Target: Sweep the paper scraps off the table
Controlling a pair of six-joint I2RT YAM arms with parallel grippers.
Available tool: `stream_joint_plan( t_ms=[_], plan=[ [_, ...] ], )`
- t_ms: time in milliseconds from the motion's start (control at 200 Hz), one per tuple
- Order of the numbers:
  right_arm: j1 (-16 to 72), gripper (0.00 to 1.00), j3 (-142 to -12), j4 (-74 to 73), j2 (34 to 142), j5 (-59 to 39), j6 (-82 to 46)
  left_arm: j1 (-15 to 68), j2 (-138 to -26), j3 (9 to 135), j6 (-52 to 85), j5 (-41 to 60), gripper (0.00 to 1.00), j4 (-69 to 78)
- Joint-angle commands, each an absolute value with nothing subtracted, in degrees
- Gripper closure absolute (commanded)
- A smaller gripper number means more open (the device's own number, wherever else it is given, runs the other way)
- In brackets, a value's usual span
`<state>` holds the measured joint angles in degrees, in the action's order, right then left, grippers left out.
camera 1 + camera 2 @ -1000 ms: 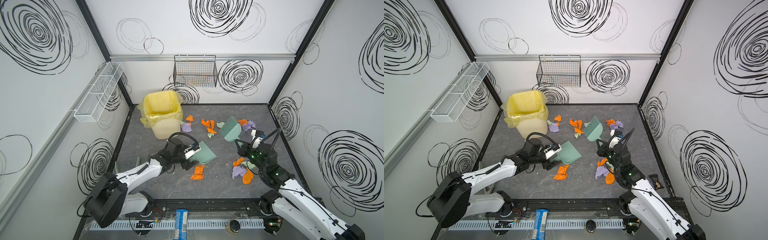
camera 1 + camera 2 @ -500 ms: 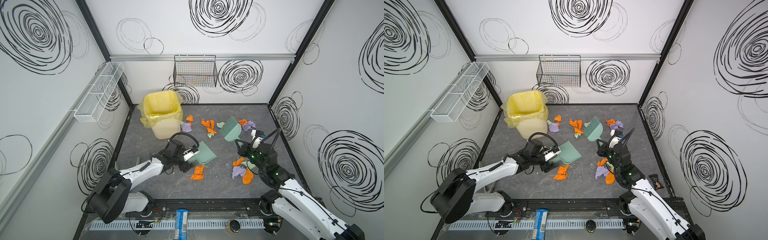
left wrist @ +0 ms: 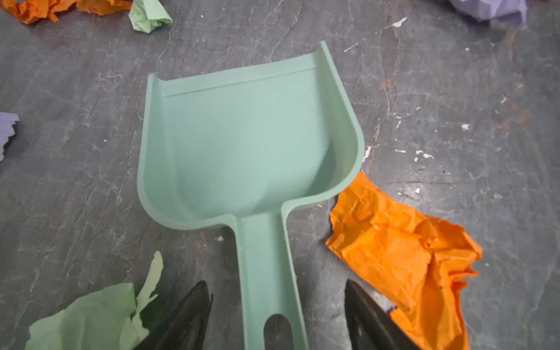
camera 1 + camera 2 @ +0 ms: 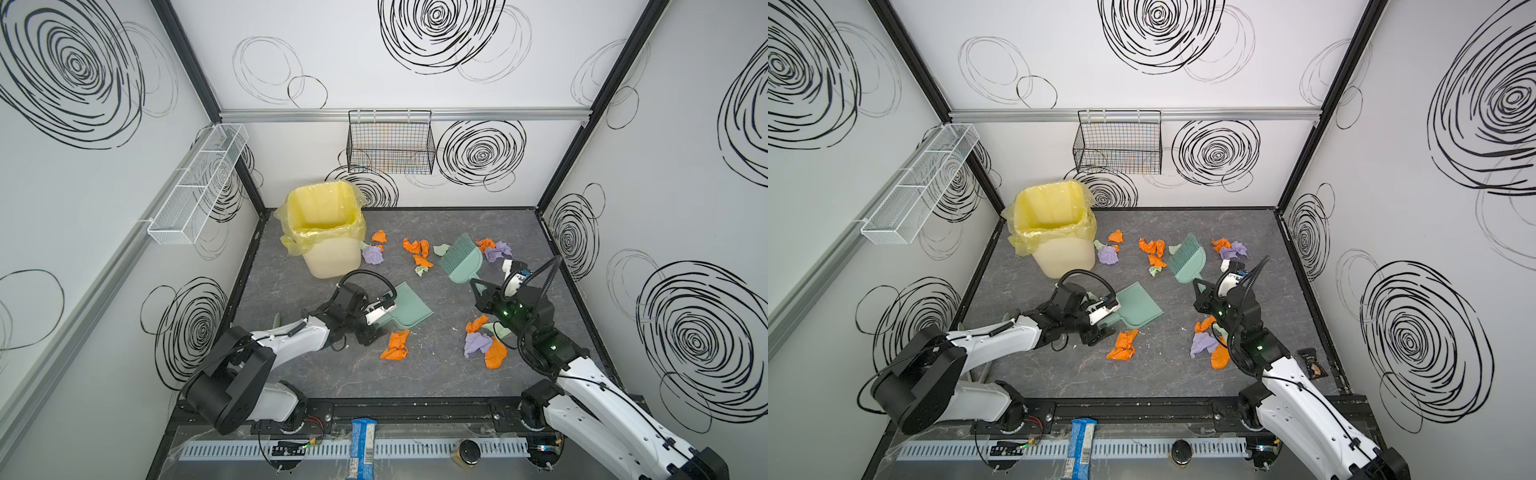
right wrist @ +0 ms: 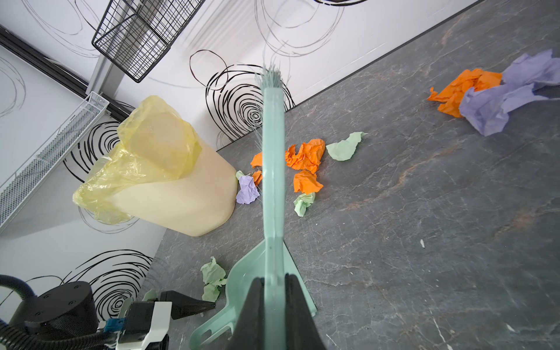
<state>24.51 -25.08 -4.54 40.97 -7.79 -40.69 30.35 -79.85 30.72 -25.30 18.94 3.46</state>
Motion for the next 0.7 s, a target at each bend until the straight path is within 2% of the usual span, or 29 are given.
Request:
stream_joint_plan(
  t_ms=[0,245,550,635,690],
  plan=[
    [24.3,1.0,-24.5,-6.4,40.6,-8.1,-40.4,29.3,-81.9,32.2,-26.3,19.1,0.27,5.2],
    [24.0,1.0,-24.0,-6.0,40.1,-7.8,-40.2,25.9,-81.9,30.5,-27.9,22.7,0.27,8.0],
    [23.8,1.0,-22.7,-7.8,40.9,-8.4,-40.4,25.6,-81.3,30.2,-28.8,23.3,0.26,8.8],
    [23.8,1.0,-22.7,-7.9,41.0,-8.6,-40.4,25.7,-81.5,30.4,-29.3,23.5,0.3,8.7],
    [23.8,1.0,-22.7,-7.9,40.8,-8.6,-40.4,25.7,-81.9,30.9,-29.6,23.8,0.36,8.0]
  ],
)
